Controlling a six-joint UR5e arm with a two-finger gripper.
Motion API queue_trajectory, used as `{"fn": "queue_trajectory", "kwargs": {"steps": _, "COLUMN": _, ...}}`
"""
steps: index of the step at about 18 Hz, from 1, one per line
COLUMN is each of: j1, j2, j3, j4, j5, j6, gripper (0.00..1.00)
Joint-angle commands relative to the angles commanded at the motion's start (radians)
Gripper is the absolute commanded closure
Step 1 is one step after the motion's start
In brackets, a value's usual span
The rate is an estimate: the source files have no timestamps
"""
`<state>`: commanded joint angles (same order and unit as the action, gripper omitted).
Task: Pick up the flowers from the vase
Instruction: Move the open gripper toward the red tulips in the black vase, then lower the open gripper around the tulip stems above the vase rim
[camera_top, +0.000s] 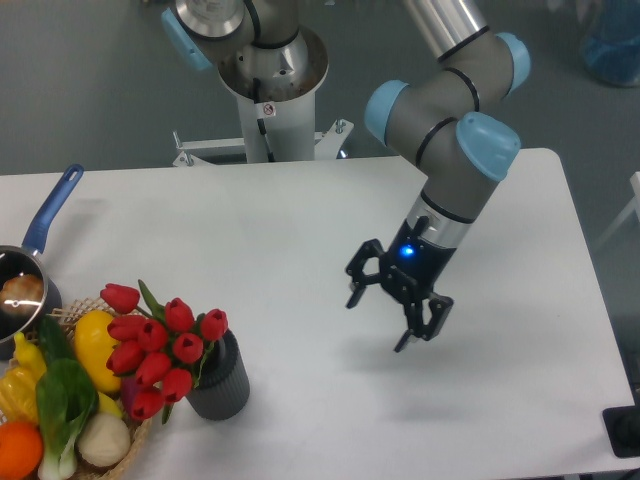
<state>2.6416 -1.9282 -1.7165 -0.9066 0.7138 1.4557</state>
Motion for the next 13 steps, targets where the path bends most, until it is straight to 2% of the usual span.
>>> {"fn": "queue_trajectory", "kwargs": {"steps": 3, "j1": -0.012, "j2": 0.002, "j3": -0.028, "j4": 0.0, "j5": -0.198, "j6": -0.035, "gripper": 0.0}}
{"fn": "queue_trajectory", "kwargs": {"steps": 5, "j1": -0.044, "j2": 0.002, "j3": -0.029, "j4": 0.0, "j5": -0.278, "j6": -0.08, "gripper": 0.0}}
{"fn": "queue_trajectory", "kwargs": {"steps": 13, "j1": -0.13, "j2": -0.037, "j3": -0.028, "j4": 0.003, "j5": -0.287, "j6": -0.097, "gripper": 0.0}}
